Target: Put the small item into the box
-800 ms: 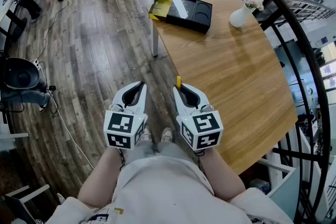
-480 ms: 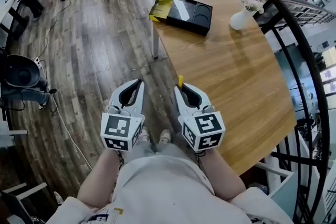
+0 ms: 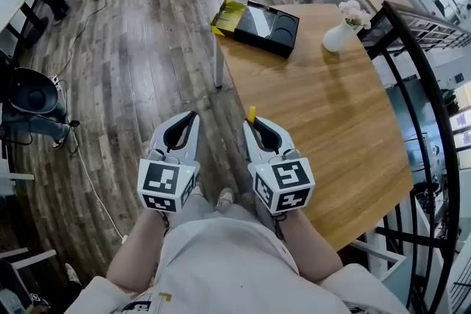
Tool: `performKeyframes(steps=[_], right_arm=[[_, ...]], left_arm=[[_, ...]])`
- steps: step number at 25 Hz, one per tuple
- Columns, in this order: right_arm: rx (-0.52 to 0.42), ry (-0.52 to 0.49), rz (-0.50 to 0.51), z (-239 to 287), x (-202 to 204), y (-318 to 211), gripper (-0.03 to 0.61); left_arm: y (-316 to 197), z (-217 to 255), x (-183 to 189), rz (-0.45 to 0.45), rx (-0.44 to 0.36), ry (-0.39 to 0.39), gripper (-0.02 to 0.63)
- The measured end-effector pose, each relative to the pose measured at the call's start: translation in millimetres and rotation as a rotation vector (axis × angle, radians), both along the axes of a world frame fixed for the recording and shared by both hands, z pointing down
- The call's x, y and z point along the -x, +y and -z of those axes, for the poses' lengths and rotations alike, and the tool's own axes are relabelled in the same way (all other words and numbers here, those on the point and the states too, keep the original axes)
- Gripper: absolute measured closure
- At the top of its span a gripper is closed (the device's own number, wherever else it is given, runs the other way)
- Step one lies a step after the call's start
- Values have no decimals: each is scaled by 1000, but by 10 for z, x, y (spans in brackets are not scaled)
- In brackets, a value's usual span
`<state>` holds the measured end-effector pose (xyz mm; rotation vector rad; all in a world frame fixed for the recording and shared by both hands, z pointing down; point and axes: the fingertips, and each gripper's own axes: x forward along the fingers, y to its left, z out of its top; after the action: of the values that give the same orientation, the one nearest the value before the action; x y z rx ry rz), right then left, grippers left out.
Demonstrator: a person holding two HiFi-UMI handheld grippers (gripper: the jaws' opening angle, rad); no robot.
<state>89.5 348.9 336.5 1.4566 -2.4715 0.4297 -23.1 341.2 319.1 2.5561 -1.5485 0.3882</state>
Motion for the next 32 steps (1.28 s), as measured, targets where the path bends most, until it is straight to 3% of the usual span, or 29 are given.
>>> performKeyframes(steps=[7, 18, 32], right_arm=[[-60, -23, 9, 120, -127, -21, 535], [-99, -46, -11, 56, -169, -255, 535], [-64, -37, -95, -163, -32, -1256, 535]], left_arm=[[-1, 197, -70, 26, -72, -9, 612], [-236, 123, -89, 23, -94, 5, 612], [-1497, -70, 66, -84, -109, 2, 612]])
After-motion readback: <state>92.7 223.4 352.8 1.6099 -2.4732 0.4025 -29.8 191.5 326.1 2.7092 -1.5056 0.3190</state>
